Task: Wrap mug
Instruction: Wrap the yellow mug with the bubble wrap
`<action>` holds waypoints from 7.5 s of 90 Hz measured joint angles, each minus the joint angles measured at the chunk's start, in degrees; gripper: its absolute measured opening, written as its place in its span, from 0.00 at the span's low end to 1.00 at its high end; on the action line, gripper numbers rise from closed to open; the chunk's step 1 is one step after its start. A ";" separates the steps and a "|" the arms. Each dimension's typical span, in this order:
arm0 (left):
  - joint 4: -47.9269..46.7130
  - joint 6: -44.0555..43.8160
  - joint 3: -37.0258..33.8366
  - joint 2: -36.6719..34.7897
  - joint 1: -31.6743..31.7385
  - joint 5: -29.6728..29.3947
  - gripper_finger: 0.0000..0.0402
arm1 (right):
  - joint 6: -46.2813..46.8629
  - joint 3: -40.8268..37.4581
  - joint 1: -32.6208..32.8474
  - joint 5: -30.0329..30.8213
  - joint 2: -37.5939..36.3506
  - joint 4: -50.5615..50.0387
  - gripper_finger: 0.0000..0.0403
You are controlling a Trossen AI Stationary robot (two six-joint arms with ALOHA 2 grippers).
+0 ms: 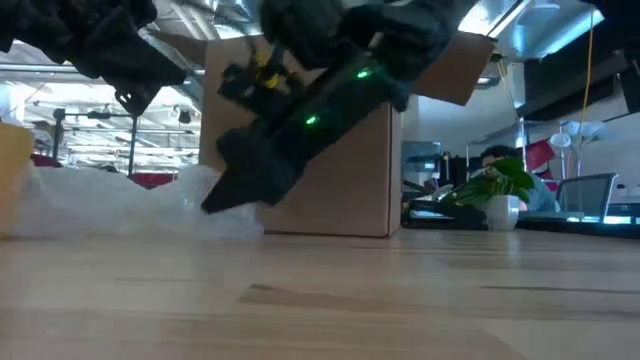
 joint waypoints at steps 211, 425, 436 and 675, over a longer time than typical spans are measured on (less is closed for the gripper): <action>4.74 -18.07 -0.20 30.37 -4.74 -3.13 0.00 | 23.09 12.96 10.12 -17.37 -14.97 -51.36 0.00; 7.37 -19.66 -0.17 31.28 -6.00 -3.17 0.00 | 70.29 -28.82 37.73 -6.22 -38.08 -30.56 0.00; 7.37 -20.24 -0.17 31.28 -5.99 -3.17 0.00 | 78.45 -41.30 43.11 1.75 -45.55 -23.34 0.00; 5.46 -25.75 -0.15 31.26 -8.35 -3.36 0.00 | 122.39 -21.72 52.02 -1.59 -33.36 -56.14 0.00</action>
